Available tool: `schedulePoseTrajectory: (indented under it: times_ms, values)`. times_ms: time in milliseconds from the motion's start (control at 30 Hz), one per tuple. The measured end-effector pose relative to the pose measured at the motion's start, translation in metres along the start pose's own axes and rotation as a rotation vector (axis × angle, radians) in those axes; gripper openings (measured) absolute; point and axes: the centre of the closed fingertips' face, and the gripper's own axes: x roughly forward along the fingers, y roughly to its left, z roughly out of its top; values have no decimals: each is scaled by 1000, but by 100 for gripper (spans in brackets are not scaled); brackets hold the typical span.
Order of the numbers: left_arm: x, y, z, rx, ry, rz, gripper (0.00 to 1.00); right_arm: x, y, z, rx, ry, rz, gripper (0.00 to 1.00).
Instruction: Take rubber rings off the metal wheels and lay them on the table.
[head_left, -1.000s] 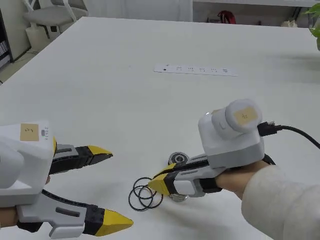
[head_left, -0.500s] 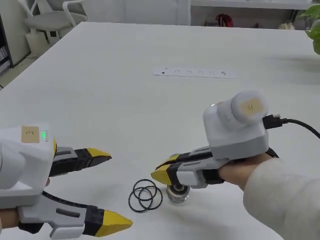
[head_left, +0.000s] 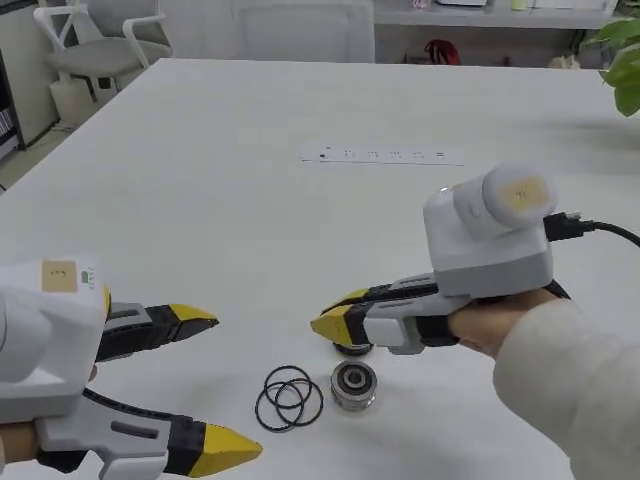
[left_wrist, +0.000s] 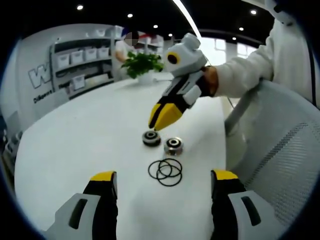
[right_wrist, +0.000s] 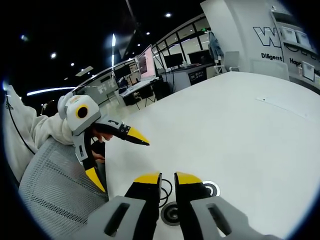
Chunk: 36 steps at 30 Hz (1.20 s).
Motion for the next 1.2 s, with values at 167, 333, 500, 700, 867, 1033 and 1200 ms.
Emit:
schedulePoseTrajectory:
  times_ms: [167, 333, 500, 700, 867, 1033, 1200]
  values:
    - [0, 0, 0, -3, 1, 1, 78, -6, -5, 6, 4, -22, -16, 8]
    - [0, 0, -1, -3, 5, 1, 77, -12, -8, 13, 7, -45, -31, 8]
    - [0, 1, -1, -8, 4, 5, 77, -17, -12, 19, 7, -66, -45, 8]
    - [-1, 2, -1, -13, 3, 9, 78, -26, -20, 26, 10, -96, -70, 10]
    - [-1, 3, -1, -17, 1, 11, 78, -36, -27, 33, 23, -130, -91, 13]
    - [-1, 2, 0, -26, -3, 8, 78, -45, -33, 35, 40, -156, -103, 16]
    - [-1, 3, 1, -32, -14, 12, 78, -47, -37, 31, 34, -149, -111, 21]
